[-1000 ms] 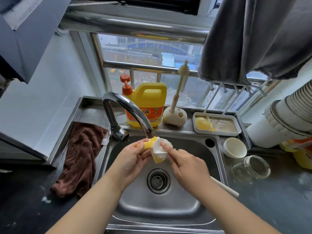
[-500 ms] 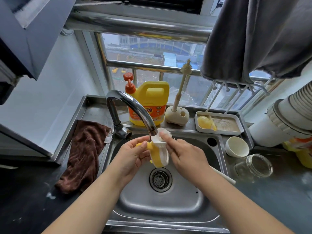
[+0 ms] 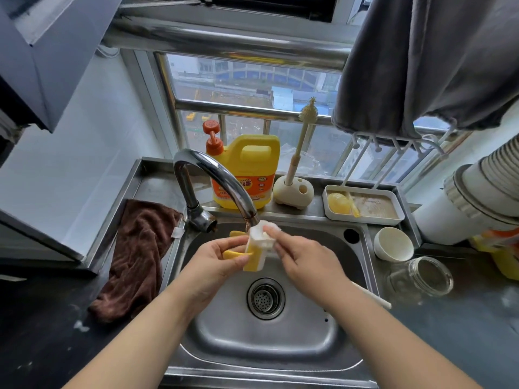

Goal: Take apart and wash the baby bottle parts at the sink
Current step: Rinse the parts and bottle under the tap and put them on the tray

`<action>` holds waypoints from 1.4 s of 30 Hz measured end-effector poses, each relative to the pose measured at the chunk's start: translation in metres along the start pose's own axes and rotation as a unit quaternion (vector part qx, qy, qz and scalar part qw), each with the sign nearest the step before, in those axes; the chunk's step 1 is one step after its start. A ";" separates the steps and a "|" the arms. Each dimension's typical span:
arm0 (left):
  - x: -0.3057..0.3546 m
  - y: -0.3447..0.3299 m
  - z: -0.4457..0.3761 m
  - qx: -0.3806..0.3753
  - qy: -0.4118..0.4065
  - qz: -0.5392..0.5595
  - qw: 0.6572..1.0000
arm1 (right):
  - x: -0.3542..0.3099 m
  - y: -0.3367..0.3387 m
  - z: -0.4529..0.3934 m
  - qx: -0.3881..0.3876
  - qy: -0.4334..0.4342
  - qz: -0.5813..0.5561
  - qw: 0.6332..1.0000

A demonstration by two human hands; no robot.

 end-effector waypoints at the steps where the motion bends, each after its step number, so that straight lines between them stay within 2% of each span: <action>1: 0.000 -0.001 0.001 -0.007 0.001 -0.007 1.000 | 0.009 0.002 -0.007 -0.002 -0.024 -0.015 1.000; 3: -0.002 0.000 0.003 -0.012 0.000 -0.011 1.000 | 0.015 0.004 -0.008 -0.007 -0.033 -0.026 0.999; 6: -0.004 0.007 0.005 -0.002 -0.002 -0.027 1.000 | -0.003 0.001 0.007 -0.014 0.030 0.019 0.999; 8: -0.005 0.009 0.006 0.004 -0.004 -0.019 1.000 | -0.002 0.003 0.002 -0.006 0.020 0.032 0.999; 12: -0.008 0.007 0.011 -0.002 0.011 0.028 1.000 | 0.022 -0.003 -0.011 -0.046 -0.052 -0.055 0.996; 18: -0.018 -0.006 0.020 -0.062 0.084 0.111 0.988 | 0.019 -0.025 -0.003 -0.077 -0.068 -0.215 0.971; 21: -0.016 -0.006 0.016 -0.062 0.112 0.091 0.988 | 0.009 -0.028 0.003 -0.088 -0.058 -0.247 0.963; 24: -0.019 0.002 0.010 -0.036 0.126 0.030 0.991 | 0.004 -0.026 0.005 -0.088 -0.042 -0.221 0.970; 29: -0.009 0.013 -0.001 -0.011 0.022 -0.081 0.996 | -0.006 -0.018 0.006 -0.082 -0.009 -0.137 0.987; 33: -0.005 0.010 0.002 -0.037 -0.029 -0.164 0.985 | 0.007 -0.009 0.000 -0.054 -0.033 -0.078 0.995; 37: -0.005 0.007 0.004 -0.072 -0.060 -0.194 0.977 | -0.008 -0.009 0.011 -0.040 0.010 -0.040 0.998; 40: -0.002 -0.002 0.005 -0.102 -0.082 -0.207 0.969 | 0.013 -0.004 -0.004 -0.029 -0.054 -0.081 0.995; 42: -0.001 -0.005 0.006 -0.118 -0.086 -0.214 0.966 | 0.014 -0.003 -0.001 -0.037 -0.050 -0.092 0.994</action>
Point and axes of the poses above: each hand's wrist, its own z-axis away from the middle knuckle, its own y-axis out of the back of the hand, x = y × z, the point moved 10 cm from there along -z, towards the middle knuckle, and after that the axes turned 13 degrees about -y, right-handed, at the moved point
